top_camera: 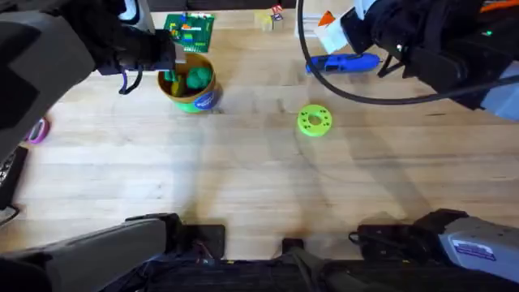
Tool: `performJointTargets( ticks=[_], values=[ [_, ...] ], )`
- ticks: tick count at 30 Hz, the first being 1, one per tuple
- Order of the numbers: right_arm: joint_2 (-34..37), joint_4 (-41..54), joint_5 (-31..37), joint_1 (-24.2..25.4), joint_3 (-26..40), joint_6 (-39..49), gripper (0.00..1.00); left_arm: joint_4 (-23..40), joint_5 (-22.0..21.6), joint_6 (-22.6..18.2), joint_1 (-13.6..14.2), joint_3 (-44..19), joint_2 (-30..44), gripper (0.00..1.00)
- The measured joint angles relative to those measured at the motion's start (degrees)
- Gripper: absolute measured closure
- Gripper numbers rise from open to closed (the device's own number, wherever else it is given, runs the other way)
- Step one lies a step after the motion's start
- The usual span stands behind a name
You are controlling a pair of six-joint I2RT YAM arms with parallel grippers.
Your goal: Pick up the gripper from the table and insert it into the empty holder that is missing its gripper. Then pick up a screw, insert it into the mounting hole, and use the screwdriver to tighten it. Finally, clean up the table by picking up the vegetable and placing it into the bucket.
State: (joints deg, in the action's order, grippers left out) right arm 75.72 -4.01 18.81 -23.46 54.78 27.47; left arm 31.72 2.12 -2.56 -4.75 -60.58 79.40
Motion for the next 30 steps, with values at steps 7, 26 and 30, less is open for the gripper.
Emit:
performJointTargets(
  ticks=[7, 26, 30],
  values=[
    [0.02, 0.0, 0.0, 0.0, 0.0, 0.0, 0.007, 2.3, 2.2, 0.47, 0.0, 0.0, -0.02, 0.011],
    [-26.07, 33.23, -1.53, -4.08, 0.0, -21.45, 0.009, 27.24, 2.81, -5.69, 17.1, -7.02, -18.73, 0.009],
    [-33.71, 40.64, -2.51, -4.13, 0.0, -24.53, 0.009, 28.44, 2.81, -6.04, 21.34, -7.02, -22.67, 0.009]
  ],
)
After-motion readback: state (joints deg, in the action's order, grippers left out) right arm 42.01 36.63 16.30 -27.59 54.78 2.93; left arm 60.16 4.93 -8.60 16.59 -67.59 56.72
